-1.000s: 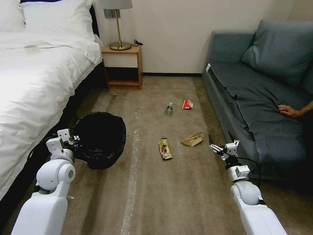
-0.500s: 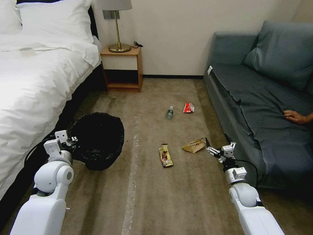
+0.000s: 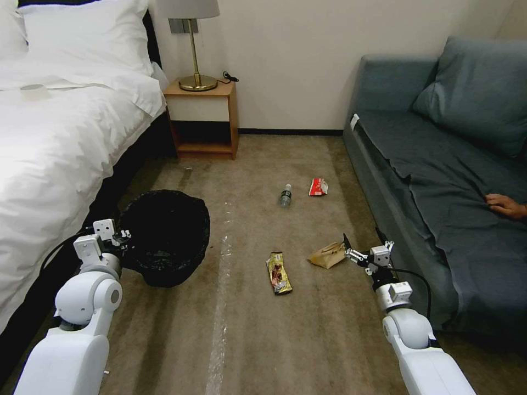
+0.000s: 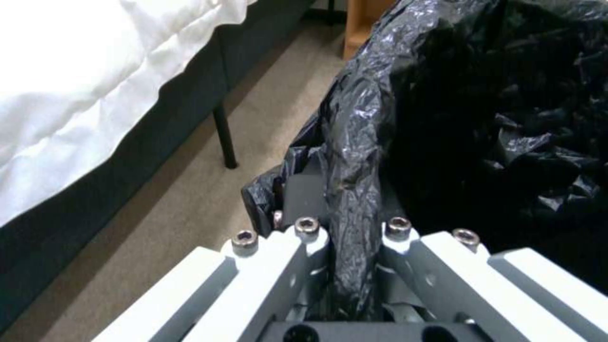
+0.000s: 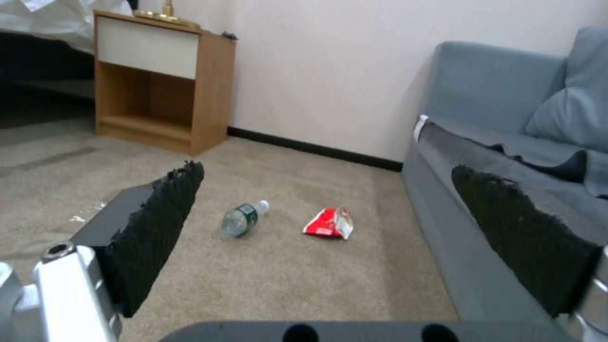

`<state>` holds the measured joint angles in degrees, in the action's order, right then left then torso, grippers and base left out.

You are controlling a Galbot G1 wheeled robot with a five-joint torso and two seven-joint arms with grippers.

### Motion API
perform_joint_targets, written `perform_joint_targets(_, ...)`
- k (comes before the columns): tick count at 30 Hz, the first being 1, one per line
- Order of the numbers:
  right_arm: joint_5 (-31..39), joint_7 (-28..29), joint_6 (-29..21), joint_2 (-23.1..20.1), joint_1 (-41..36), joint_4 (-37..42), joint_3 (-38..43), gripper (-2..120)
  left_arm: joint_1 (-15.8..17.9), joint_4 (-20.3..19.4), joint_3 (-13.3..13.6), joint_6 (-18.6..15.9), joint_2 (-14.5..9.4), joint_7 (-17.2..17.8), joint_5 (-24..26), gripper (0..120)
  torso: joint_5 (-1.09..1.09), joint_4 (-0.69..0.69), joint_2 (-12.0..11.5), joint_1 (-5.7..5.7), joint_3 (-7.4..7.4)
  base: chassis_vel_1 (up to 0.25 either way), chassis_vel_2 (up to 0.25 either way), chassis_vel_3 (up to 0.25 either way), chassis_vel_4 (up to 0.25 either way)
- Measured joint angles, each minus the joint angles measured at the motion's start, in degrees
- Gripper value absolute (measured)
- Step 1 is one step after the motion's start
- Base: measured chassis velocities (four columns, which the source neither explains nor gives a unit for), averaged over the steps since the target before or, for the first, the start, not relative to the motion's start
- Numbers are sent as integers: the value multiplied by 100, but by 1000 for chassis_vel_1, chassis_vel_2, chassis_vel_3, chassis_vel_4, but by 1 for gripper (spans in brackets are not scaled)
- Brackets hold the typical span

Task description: Pick up the trash bin, then pick up the garbage on the floor and place it into the trash bin.

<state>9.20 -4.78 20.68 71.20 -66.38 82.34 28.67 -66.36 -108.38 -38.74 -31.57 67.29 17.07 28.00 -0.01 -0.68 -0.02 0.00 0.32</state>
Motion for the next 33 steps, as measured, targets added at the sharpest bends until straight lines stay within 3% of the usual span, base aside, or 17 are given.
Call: perform_joint_targets(33,-105,31,54,48,84,-190,-13,100,-160,-70,-193,110,19,-75,-76,2,0,0,0,0,0,-55,56,55,-59)
